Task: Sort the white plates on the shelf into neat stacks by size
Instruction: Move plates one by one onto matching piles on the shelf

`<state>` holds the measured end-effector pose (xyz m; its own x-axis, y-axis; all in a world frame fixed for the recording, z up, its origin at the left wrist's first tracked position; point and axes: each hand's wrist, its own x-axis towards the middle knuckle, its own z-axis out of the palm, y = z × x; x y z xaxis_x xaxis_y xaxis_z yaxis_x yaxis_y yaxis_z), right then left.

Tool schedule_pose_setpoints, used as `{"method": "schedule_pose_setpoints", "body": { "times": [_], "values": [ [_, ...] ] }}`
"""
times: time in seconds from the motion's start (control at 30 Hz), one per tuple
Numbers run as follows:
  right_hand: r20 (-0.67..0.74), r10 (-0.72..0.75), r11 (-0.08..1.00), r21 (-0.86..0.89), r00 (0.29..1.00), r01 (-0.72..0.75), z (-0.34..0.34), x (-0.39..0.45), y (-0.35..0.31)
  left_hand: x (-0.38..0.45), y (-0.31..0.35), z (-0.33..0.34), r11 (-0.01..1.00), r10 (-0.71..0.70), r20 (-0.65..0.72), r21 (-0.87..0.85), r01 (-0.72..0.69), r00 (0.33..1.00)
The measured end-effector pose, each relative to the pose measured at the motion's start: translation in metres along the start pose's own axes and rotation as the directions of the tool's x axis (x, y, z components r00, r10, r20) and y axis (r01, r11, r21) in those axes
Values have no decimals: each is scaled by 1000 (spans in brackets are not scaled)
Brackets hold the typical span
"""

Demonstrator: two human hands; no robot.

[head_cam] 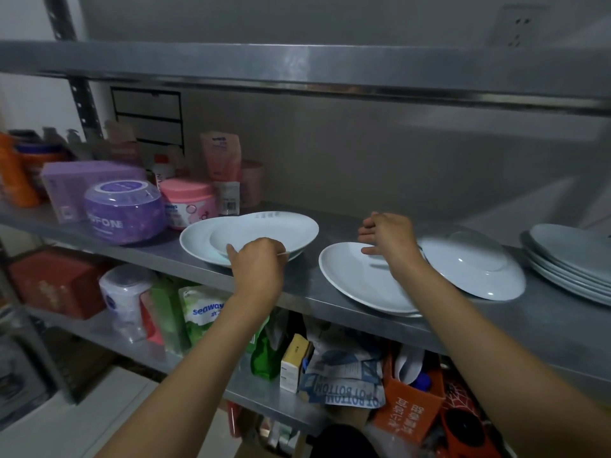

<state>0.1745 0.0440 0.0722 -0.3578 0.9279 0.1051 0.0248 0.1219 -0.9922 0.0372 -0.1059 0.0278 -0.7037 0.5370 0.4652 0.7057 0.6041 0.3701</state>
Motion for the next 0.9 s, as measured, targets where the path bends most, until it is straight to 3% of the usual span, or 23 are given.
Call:
{"method": "schedule_pose_setpoints", "body": {
  "times": [0.13, 0.27, 0.47, 0.63, 0.9],
  "values": [
    [-11, -10, 999, 31, 1000, 10, -12, -4, -2, -2, 2, 1, 995, 87, 45, -58, -84, 995],
    [-60, -51, 999, 6, 997, 52, -32, -7, -1, -7, 27, -11, 967, 216, -19, -131, -217, 976],
    [-161, -204, 965, -202, 966, 170, -78, -6, 15, -22, 88, -12, 828, 443, -91, -338, -446, 892],
    [-148, -310, 724, -676, 939, 133, -133, -5, 25, -37, 130, 2, 746, 536, -80, -421, -516, 840],
    [24, -145, 588, -802, 989, 105, -181, -5, 53, -42, 165, 27, 677, 668, -53, -372, -635, 743]
  ]
}}
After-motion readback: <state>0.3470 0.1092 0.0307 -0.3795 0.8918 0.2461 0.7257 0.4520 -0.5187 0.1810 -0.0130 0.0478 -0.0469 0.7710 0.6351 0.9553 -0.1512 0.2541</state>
